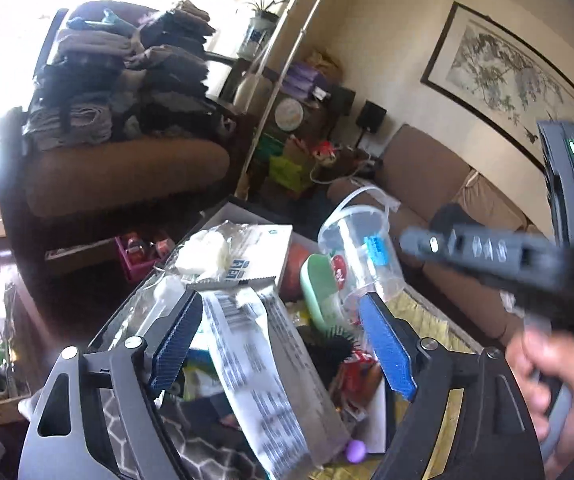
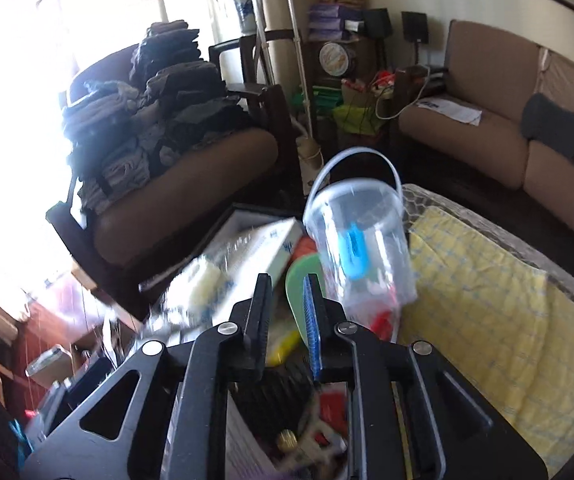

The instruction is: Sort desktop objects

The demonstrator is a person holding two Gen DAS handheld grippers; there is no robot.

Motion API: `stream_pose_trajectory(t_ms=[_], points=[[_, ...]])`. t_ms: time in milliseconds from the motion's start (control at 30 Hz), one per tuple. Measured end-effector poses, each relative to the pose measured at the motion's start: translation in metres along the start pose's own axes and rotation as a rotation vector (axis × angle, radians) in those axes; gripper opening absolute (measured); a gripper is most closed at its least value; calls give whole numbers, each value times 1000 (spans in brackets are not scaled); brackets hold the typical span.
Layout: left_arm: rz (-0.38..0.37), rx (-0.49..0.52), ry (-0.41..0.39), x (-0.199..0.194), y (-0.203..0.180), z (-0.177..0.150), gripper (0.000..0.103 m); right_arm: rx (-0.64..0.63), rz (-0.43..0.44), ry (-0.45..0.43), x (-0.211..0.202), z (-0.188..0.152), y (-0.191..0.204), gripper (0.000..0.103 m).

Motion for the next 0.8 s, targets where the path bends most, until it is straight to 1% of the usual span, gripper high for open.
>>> stream_pose_trajectory(t_ms=[33,100,133,167,200,267,333,400,433,467,533,567,600,633,733,800], points=[[2,20,0,-2,-3,0,86,-10,-8,6,-5,-4,-1,17],[39,82,-14,-10,-11,-2,87,-44,-38,9,-22,-16,-2,25],[53,101,-25,-14,-14,-3,92,-62,-52,3,-29,-21,-2,27],[62,118,-36,-17,-16,-6,97,-88,-68,-7,-41,-28,-3,33],[65,134,-39,-21,-18,-9,97,-99,-69,-8,-47,-32,-4,39],[71,201,-10,-23,-24,-18,97,-100,-44,3,-63,-43,-9,42],[117,247,5,-27,-27,-27,97,-95,-45,12,-76,-54,-14,48],[130,245,10,-35,-27,-37,98,-111,-80,14,-91,-71,-17,69],[125,236,11,-38,-26,-41,102,-119,-96,10,-97,-79,-17,74],[122,226,14,-41,-25,-46,103,-122,-112,-4,-106,-91,-17,80],[142,226,37,-42,-25,-52,103,-107,-116,-29,-120,-109,-15,88],[161,237,51,-42,-25,-54,103,-99,-120,-35,-124,-117,-15,95],[185,248,52,-44,-24,-55,103,-89,-126,-42,-129,-125,-14,98],[196,252,50,-46,-24,-56,103,-82,-135,-46,-131,-131,-14,98],[174,246,56,-52,-22,-60,103,-57,-156,-38,-141,-152,-15,98],[178,242,69,-55,-21,-65,103,-38,-151,-41,-145,-161,-17,98]])
Point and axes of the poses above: each gripper's, at about its wrist camera, not at the fingertips, and x roughly the way its jaws point, y to its left, z to its top, the point moved 1 cm from there along x, roughly the way its jaws point, and after that the axes turned 6 degrees about x, right-handed, at the moved point
